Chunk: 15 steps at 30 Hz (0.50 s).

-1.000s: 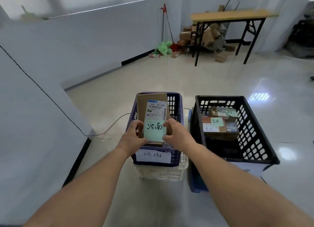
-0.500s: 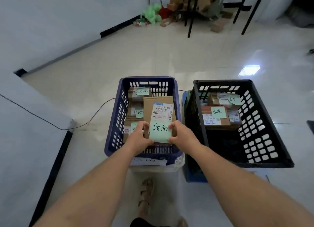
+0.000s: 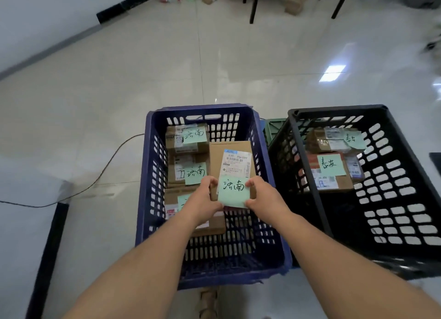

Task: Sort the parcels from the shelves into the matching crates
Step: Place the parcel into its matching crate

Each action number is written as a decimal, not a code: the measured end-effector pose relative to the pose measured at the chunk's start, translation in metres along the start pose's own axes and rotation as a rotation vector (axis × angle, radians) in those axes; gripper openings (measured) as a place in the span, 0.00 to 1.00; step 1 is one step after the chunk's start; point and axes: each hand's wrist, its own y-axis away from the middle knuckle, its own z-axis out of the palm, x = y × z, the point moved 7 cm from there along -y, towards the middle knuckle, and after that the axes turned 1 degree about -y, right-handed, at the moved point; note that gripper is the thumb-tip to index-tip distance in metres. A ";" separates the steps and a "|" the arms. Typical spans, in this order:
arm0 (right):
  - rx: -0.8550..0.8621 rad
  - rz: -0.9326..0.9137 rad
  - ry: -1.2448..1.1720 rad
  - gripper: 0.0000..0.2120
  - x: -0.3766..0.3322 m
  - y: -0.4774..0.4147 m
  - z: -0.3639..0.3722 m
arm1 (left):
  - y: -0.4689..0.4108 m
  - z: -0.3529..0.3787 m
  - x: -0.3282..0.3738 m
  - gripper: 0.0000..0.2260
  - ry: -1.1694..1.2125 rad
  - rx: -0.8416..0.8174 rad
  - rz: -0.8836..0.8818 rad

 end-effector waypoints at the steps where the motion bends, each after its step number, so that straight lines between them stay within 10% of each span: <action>1: 0.013 0.010 0.001 0.20 0.000 -0.009 0.001 | -0.010 -0.002 -0.001 0.23 0.010 -0.010 -0.002; 15: 0.246 0.049 -0.005 0.19 0.005 -0.110 0.017 | -0.123 -0.010 -0.016 0.16 0.038 0.087 -0.011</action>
